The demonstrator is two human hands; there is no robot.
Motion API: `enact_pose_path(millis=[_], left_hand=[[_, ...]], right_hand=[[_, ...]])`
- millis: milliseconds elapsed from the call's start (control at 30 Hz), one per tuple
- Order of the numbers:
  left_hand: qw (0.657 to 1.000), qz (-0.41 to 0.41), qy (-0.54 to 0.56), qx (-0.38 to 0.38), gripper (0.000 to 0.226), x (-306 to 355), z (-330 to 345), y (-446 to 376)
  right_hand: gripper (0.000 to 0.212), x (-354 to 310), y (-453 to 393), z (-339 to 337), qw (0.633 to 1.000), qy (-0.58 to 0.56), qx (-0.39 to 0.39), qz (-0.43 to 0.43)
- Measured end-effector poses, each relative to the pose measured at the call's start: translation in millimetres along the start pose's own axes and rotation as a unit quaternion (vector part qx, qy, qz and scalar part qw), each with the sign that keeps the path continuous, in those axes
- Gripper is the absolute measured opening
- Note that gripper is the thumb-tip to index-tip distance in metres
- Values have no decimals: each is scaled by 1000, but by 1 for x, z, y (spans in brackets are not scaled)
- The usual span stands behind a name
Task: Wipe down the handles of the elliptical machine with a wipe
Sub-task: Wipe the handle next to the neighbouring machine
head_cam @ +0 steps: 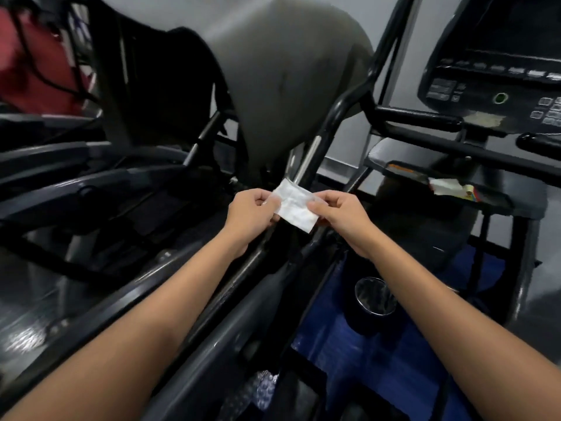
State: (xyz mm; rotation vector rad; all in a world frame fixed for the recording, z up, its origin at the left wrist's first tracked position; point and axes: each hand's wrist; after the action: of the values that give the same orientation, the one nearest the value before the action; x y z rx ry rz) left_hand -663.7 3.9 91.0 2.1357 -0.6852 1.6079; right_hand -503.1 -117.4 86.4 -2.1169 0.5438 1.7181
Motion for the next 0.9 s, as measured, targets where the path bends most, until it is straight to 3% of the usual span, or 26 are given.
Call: enact_pose_path(millis=[300,767,900], left_hand=[[981,-106,-112,118,12,-91,-84,110],[963,-153,-155,158,12,-135,-111,169],[964,-143,-171,143,11,-141,-110,177]], right_hand=[[13,39,42,125,983,81,-164,6],[17,53,80,180,971,109,-209,-34],[18,65,80,183,962,163,-207,-68]])
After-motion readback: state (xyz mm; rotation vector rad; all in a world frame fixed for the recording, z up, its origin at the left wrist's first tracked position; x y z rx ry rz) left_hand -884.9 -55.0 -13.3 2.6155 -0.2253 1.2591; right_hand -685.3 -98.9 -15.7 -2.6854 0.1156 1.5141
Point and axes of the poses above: each hand's wrist, its own y-axis away from the middle knuckle, its own z-axis out of the palm, x = y × z, and after that the axes turned 2 degrees about -x, right-handed
